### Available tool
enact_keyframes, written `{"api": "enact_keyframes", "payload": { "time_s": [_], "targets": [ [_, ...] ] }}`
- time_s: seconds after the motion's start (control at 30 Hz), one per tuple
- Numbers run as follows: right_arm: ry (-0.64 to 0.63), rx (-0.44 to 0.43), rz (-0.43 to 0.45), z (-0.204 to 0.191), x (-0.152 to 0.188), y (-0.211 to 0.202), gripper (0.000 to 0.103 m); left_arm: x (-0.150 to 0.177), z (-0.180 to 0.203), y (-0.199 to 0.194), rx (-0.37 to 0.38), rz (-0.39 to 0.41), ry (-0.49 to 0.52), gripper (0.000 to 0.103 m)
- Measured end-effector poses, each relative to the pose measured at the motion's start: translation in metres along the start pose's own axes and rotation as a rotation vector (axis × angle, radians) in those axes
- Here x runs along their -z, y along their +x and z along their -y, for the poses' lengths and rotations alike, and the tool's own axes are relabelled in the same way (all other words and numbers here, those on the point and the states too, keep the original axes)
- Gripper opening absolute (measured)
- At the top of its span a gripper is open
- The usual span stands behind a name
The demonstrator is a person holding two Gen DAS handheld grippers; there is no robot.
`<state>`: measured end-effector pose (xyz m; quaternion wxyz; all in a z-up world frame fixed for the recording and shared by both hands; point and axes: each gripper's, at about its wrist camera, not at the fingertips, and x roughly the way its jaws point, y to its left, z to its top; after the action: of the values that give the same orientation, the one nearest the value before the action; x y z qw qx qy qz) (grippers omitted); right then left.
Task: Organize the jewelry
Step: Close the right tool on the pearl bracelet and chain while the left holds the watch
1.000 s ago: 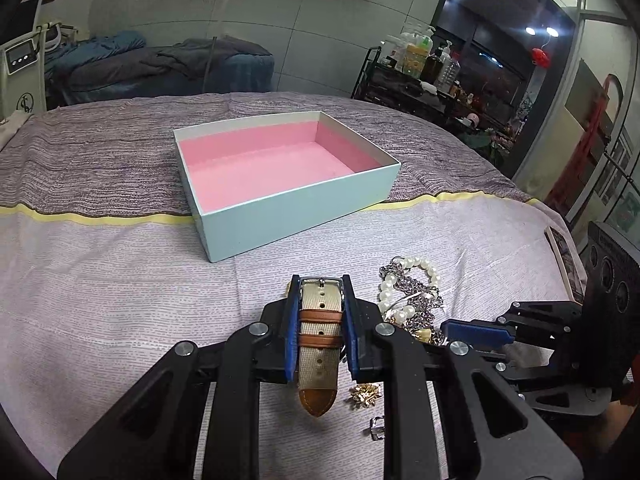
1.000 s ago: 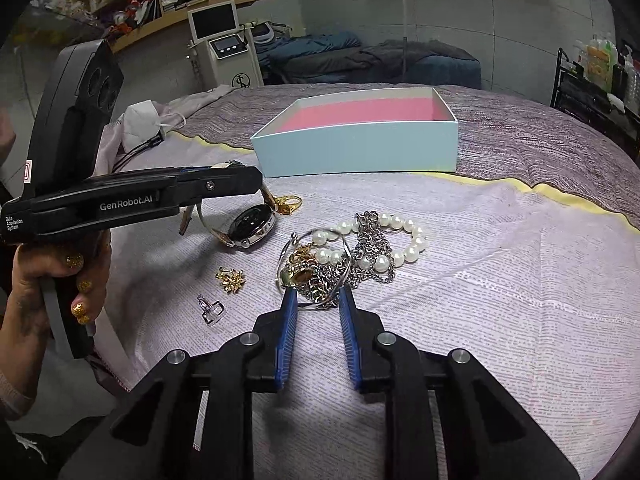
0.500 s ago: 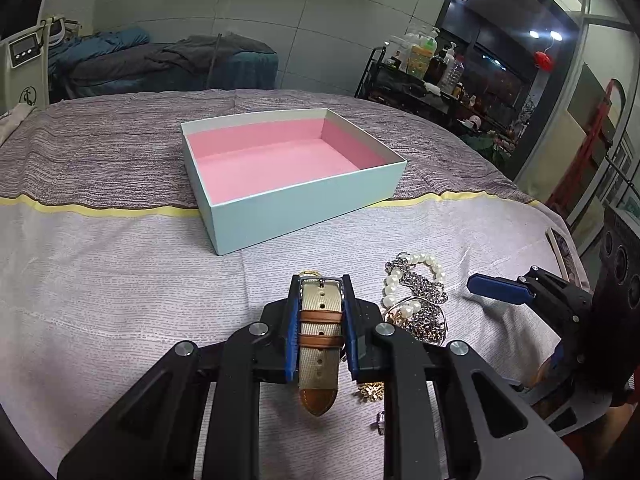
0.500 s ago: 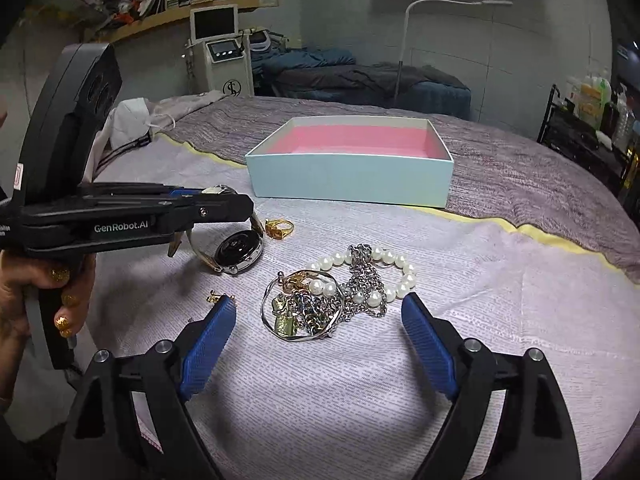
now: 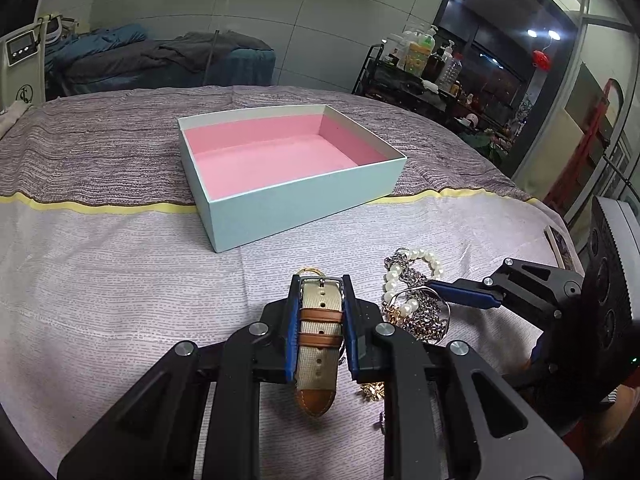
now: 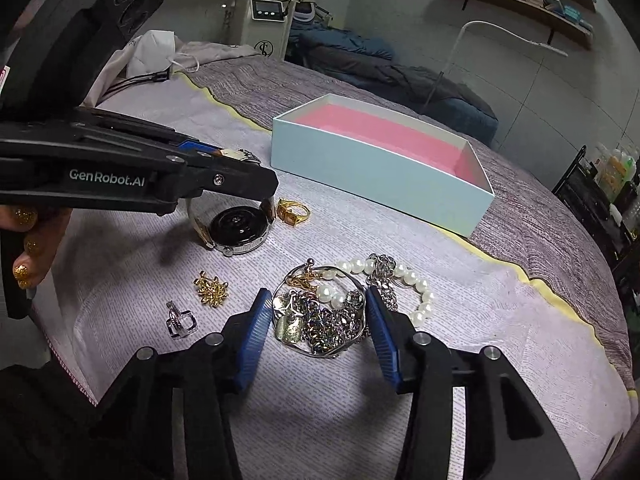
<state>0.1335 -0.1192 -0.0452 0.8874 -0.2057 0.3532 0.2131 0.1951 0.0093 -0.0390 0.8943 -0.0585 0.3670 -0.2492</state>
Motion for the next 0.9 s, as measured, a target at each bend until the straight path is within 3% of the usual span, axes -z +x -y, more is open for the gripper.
{"api": "enact_keyframes", "payload": {
  "time_s": [0.03,0.07,0.3,0.53,0.9],
  "targets": [
    [0.016,-0.014,0.007,0.003,0.0,-0.001,0.03,0.0,0.0,0.0,0.0,0.001,0.0,0.019],
    [0.032,-0.03,0.014,0.005,0.0,-0.003,0.026,0.0,0.0,-0.001,0.001,0.002,0.0,0.019],
    [0.026,-0.032,0.009,0.003,-0.001,-0.002,0.024,0.0,0.004,-0.002,0.008,0.001,0.014,0.019],
    [0.119,-0.135,0.029,0.019,0.001,-0.008,0.006,-0.003,0.004,-0.007,-0.001,0.012,0.014,0.019],
    [0.203,-0.267,0.0,0.022,0.007,-0.009,0.006,-0.002,0.003,-0.009,-0.008,0.011,0.011,0.019]
  ]
}}
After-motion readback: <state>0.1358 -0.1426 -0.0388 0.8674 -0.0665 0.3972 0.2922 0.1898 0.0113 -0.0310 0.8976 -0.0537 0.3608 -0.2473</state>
